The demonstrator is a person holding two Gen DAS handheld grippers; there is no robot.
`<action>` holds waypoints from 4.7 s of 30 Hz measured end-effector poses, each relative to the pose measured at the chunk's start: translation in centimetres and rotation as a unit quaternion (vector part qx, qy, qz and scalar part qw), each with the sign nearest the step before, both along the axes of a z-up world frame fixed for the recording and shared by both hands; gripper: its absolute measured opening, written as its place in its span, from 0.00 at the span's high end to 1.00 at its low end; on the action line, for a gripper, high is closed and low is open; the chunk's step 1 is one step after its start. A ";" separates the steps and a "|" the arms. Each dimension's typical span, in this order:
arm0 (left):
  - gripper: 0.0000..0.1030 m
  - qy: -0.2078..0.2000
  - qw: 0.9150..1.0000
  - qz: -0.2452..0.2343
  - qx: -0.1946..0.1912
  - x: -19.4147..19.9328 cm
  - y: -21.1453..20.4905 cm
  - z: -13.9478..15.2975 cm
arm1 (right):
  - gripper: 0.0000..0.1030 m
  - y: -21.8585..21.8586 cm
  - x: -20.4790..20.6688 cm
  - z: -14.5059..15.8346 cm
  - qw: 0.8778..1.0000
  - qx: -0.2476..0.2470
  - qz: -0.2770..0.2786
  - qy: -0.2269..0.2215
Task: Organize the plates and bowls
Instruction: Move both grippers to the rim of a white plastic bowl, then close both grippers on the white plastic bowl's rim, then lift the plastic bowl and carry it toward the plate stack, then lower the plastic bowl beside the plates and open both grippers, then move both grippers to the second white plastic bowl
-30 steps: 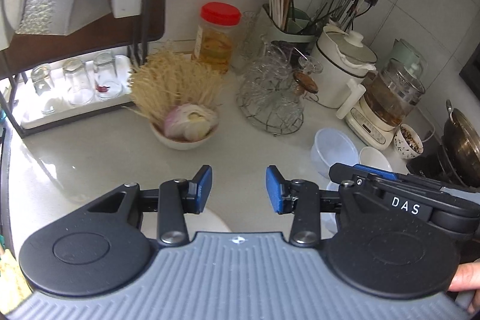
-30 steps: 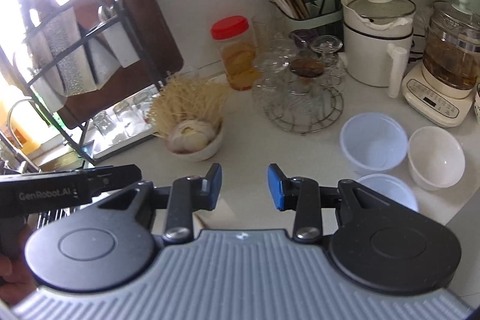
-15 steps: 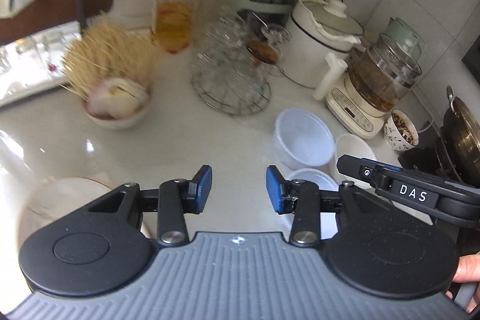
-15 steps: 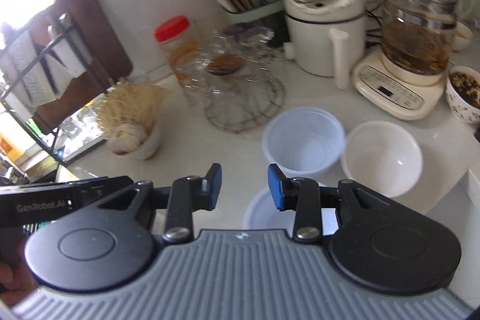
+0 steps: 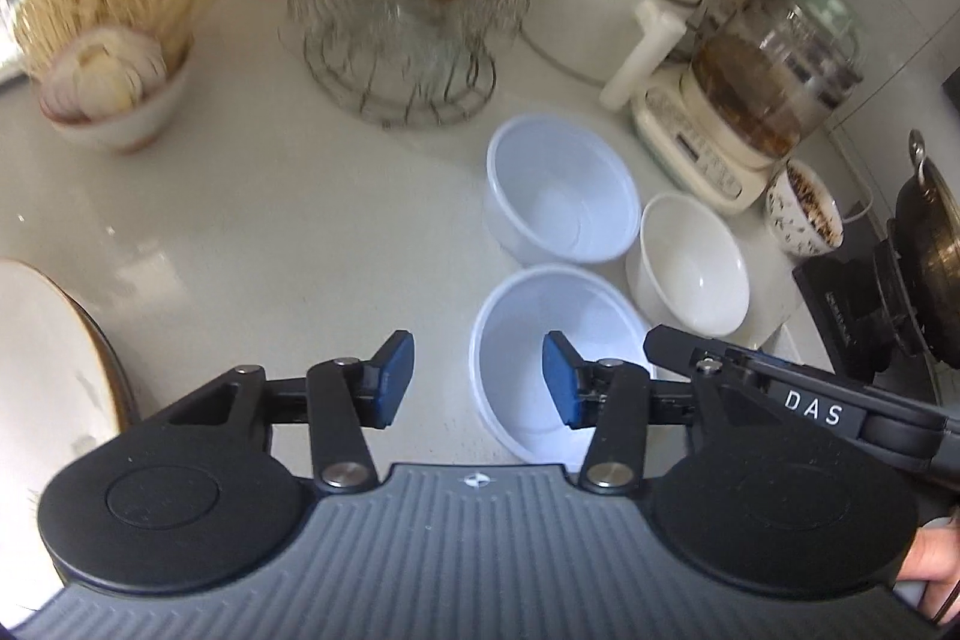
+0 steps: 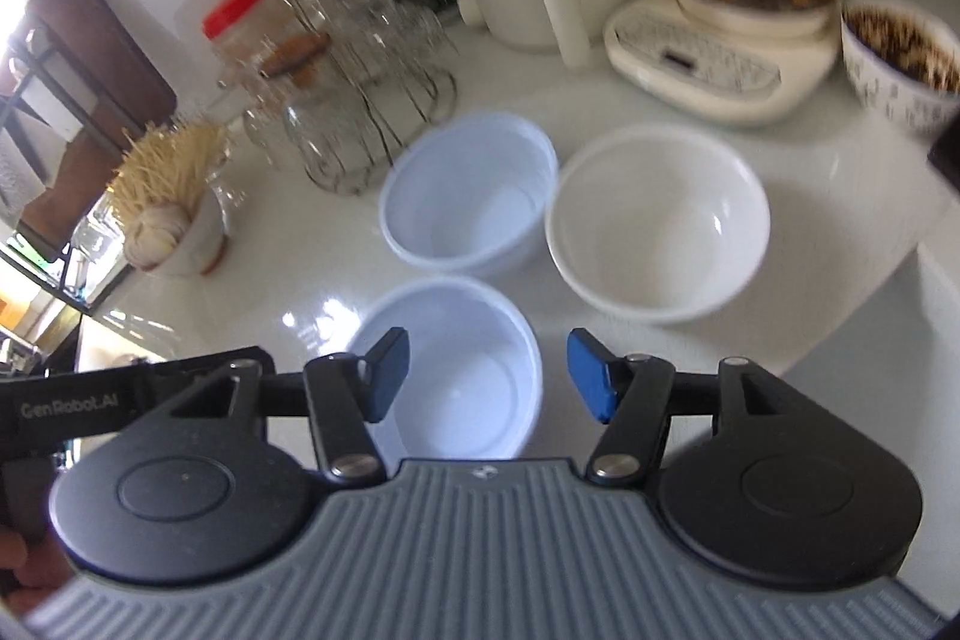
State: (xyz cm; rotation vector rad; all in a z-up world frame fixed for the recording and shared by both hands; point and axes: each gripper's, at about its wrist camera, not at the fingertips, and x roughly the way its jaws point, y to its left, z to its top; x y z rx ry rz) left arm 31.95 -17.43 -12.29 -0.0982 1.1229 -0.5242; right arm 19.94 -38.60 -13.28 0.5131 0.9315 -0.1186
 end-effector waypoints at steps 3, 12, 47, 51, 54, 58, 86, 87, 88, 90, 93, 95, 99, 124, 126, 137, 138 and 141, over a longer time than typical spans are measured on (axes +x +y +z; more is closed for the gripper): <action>0.48 0.007 1.000 -0.010 0.012 0.0 -0.5 -1.4 | 0.40 -0.6 -0.2 -1.6 1.000 0.024 -0.001 0.012; 0.49 0.027 0.999 -0.007 0.018 0.1 -1.5 -4.1 | 0.49 -1.0 -0.1 -3.6 0.999 0.044 0.010 0.012; 0.85 0.007 1.000 0.020 -0.009 0.5 4.7 0.5 | 0.86 3.8 2.0 0.6 0.997 0.035 0.063 -0.022; 0.85 0.003 0.999 0.035 -0.009 0.9 7.0 1.0 | 0.86 5.9 2.9 1.2 0.996 0.025 0.084 -0.029; 0.85 0.005 0.999 0.045 -0.005 1.5 8.9 1.0 | 0.86 7.6 3.8 1.2 0.994 0.027 0.099 -0.027; 0.85 0.009 0.998 0.055 0.001 2.1 11.2 0.7 | 0.86 10.0 5.0 0.9 0.993 0.022 0.114 -0.025; 0.84 0.016 1.000 0.007 0.013 4.9 13.2 -4.0 | 0.83 14.4 6.6 -3.8 0.998 -0.011 0.057 0.014; 0.84 0.018 1.000 0.007 0.012 5.0 13.2 -4.1 | 0.83 14.5 6.7 -3.9 0.998 -0.010 0.055 0.014; 0.84 0.018 1.000 0.006 0.012 5.1 13.1 -4.1 | 0.83 14.5 6.7 -3.9 0.998 -0.010 0.054 0.015; 0.83 0.019 1.000 0.004 0.013 5.2 13.0 -4.1 | 0.83 14.5 6.7 -3.9 0.999 -0.008 0.052 0.015; 0.57 0.033 0.999 0.006 -0.009 5.3 13.2 -3.8 | 0.81 14.1 6.9 -3.8 0.999 0.006 0.046 0.017; 0.48 0.018 1.000 0.005 -0.004 5.1 13.0 -3.1 | 0.52 13.8 6.9 -3.5 0.999 0.014 0.040 0.016; 0.45 0.004 1.000 0.001 0.009 5.0 12.7 -1.9 | 0.44 13.6 6.7 -2.2 0.999 0.013 0.039 0.004; 0.45 -0.116 0.993 -0.035 0.001 0.5 10.9 7.1 | 0.44 11.6 2.1 8.3 0.992 -0.078 0.021 -0.092; 0.45 -0.116 0.993 -0.037 0.002 0.4 10.6 7.3 | 0.44 11.4 1.8 8.4 0.993 -0.077 0.017 -0.092; 0.45 -0.093 0.995 -0.013 -0.018 1.1 7.6 7.2 | 0.44 7.7 1.5 7.7 0.993 -0.074 0.017 -0.090; 0.45 -0.090 0.996 -0.009 -0.022 1.2 7.3 7.2 | 0.44 7.1 1.6 7.6 0.993 -0.073 0.016 -0.092; 0.45 -0.086 0.996 0.004 -0.016 1.5 6.1 7.1 | 0.44 5.7 2.1 7.5 0.993 -0.071 0.019 -0.090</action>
